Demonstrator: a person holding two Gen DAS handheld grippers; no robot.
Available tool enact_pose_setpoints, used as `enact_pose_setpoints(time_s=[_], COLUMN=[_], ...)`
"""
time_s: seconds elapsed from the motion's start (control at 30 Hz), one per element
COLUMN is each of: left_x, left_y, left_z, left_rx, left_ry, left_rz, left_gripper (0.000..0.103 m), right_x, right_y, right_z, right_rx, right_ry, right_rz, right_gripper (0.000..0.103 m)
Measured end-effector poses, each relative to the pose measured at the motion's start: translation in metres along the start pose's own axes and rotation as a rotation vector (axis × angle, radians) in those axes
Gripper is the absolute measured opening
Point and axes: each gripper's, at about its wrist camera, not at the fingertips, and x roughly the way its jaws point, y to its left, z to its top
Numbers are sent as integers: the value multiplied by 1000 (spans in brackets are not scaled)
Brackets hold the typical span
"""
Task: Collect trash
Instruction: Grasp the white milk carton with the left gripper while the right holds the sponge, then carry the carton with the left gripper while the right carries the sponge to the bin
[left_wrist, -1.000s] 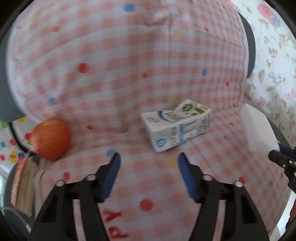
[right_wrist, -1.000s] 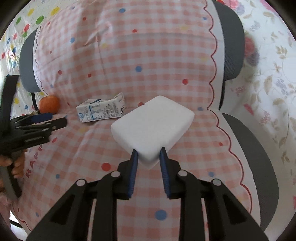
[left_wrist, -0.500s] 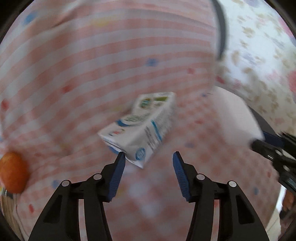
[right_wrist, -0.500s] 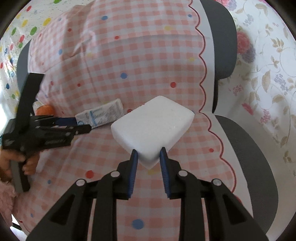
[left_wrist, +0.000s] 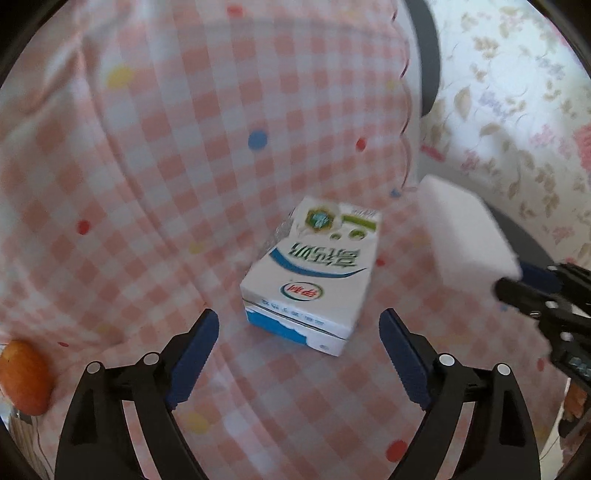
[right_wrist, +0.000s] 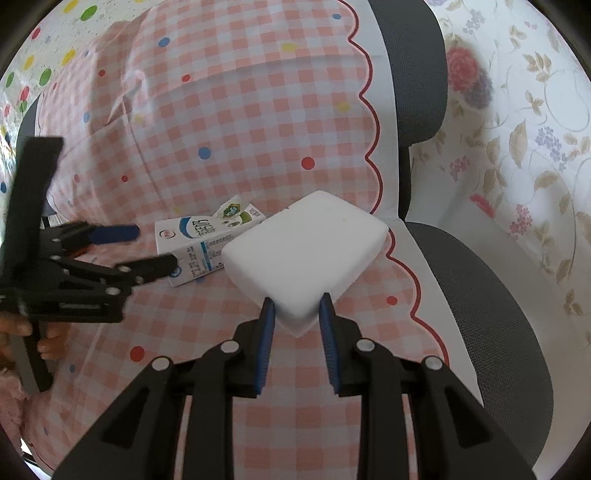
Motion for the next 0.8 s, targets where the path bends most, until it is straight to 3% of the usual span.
enact_pose_setpoints(time_s=[0.3, 0.47, 0.57, 0.8], left_x=[16, 5, -12, -80], left_y=[-6, -20, -26, -41], left_z=[14, 10, -1, -48], left_rx=[90, 128, 127, 48], left_ry=[14, -35, -66, -158], left_rz=[-40, -59, -69, 0], left_gripper=[88, 74, 73, 71], right_x=[3, 2, -3, -35], right_y=[-6, -8, -6, 6], right_z=[2, 0, -3, -21], right_rx=[18, 27, 30, 34], right_ry=[3, 7, 10, -14], right_rz=[25, 31, 30, 26], right_gripper=[25, 25, 25, 25])
